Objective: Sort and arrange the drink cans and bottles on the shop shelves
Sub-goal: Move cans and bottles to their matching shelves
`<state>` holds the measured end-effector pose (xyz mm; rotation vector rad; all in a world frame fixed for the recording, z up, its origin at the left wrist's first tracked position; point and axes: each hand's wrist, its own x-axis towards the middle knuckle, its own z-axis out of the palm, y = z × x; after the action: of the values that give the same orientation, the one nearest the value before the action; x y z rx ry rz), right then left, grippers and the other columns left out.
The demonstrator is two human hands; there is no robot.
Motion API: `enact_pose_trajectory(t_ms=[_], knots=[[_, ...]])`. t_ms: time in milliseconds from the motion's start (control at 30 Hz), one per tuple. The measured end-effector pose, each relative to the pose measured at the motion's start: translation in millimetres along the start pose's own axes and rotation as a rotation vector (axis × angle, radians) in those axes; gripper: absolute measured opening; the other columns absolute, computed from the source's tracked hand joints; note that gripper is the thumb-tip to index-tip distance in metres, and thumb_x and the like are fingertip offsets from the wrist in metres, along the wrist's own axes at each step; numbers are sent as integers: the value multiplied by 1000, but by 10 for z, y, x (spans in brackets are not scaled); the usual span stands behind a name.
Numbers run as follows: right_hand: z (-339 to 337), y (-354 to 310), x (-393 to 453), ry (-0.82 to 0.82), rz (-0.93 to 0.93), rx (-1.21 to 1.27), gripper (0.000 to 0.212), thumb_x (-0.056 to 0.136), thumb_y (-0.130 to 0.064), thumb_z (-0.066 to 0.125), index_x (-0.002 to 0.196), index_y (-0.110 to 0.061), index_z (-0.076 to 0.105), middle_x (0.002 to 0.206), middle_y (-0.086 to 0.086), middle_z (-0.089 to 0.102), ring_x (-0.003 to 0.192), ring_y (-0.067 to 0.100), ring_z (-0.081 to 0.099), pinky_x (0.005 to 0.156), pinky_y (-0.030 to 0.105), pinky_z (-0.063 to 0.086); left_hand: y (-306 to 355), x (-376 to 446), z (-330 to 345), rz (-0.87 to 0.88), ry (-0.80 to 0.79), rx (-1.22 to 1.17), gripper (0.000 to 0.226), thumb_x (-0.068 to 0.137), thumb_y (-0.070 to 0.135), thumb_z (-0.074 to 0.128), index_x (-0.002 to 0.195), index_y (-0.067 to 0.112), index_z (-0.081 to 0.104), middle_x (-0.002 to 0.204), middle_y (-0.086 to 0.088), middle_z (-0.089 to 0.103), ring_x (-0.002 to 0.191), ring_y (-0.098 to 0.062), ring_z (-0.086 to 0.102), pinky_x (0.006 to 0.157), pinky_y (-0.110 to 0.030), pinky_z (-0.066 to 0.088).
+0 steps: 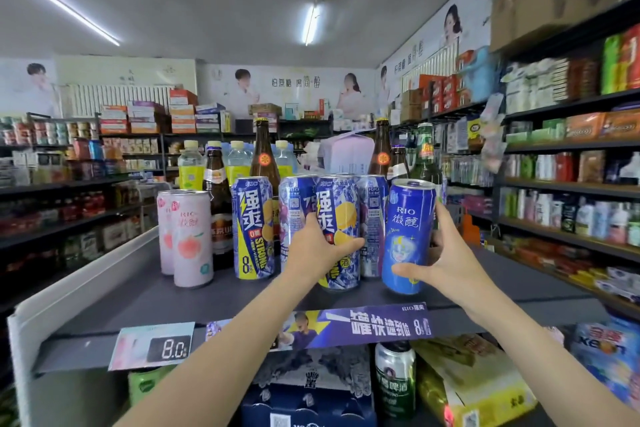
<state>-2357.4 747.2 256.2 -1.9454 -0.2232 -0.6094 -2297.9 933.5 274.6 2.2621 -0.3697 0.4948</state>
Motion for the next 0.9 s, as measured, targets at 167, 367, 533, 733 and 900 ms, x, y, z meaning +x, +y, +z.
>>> enact_pose_trajectory(t_ms=[167,367,533,733,900], knots=[[62,-80,-22,7,-30,-18,113,65,-11,84,144,-43,9,107,-19,53,106,13,55,90,36,47,-8,114,-359,40,-202,213,48,75,53,68,68,14,41,62,0,50,61,-15,50,54,-24,36],[184,-332,-72,-27,-106,-21,111,57,-28,85,142,-44,15,120,-11,57,105,9,58,89,37,49,-196,-54,-642,80,-135,53,36,86,39,62,108,10,60,97,-7,70,88,-20,66,80,-29,51],[576,-633,-70,-142,-139,30,90,50,-39,85,119,-49,27,119,-14,58,102,5,61,88,34,51,-771,-294,-1067,89,233,66,27,89,18,58,114,12,58,104,-3,67,94,-17,63,86,-30,49],[1500,-845,70,-313,-174,-54,112,64,-26,85,146,-29,8,131,-9,51,117,14,54,101,37,43,-1287,-504,-1520,-3,343,151,38,89,14,55,126,11,51,120,-5,60,103,-20,58,83,-27,43],[2158,-947,139,-347,-199,-115,122,67,-23,83,148,-22,-9,144,0,42,127,21,45,98,29,37,-1608,-646,-1695,-83,281,158,49,84,2,55,131,11,46,118,-6,57,102,-19,56,82,-22,37]])
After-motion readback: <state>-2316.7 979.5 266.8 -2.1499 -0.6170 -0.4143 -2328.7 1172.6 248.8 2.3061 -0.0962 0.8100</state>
